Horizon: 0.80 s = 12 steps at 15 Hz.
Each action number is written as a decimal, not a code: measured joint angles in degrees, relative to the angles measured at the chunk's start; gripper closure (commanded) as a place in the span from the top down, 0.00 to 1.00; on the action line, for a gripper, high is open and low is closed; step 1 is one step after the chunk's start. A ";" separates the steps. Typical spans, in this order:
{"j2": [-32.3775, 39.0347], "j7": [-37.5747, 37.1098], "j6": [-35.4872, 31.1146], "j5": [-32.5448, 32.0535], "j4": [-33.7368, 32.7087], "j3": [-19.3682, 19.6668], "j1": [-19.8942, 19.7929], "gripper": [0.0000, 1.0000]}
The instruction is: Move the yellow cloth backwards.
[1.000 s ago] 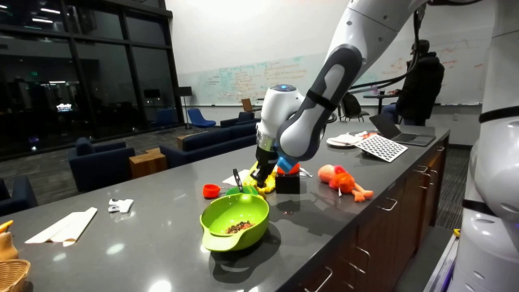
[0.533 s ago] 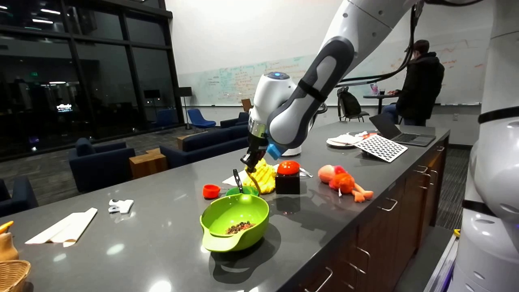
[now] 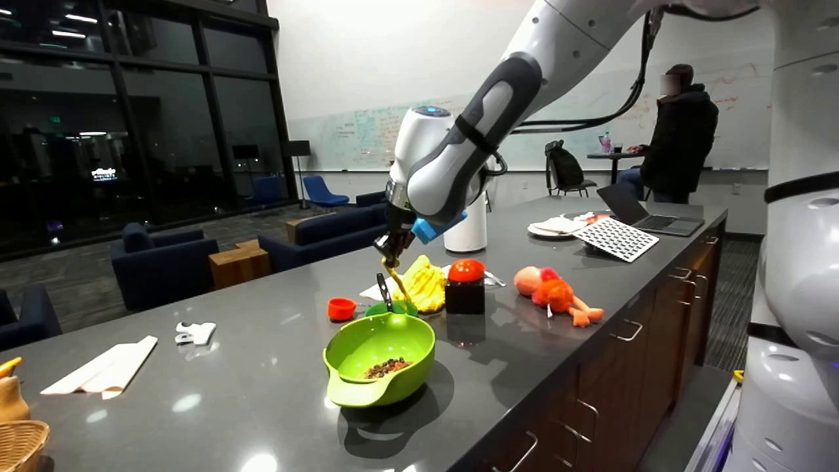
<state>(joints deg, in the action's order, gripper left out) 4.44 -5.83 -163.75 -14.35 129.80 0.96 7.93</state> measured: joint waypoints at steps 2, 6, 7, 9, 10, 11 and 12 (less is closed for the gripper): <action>0.88 2.05 3.19 3.57 -2.44 -1.21 -0.44 0.01; 2.52 5.04 8.45 8.49 -6.95 -2.56 -1.18 0.40; 2.88 5.68 9.42 9.39 -7.83 -2.78 -1.37 0.46; 3.43 6.90 11.24 10.95 -9.17 -3.14 -1.75 0.59; 3.61 7.33 11.90 11.42 -9.56 -3.25 -1.90 0.66; 3.66 7.51 12.42 11.65 -9.74 -3.37 -2.02 0.73; 3.66 7.55 12.79 11.72 -9.76 -3.45 -2.07 0.80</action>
<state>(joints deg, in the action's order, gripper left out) 8.10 1.72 -150.96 -2.63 120.04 -2.49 5.87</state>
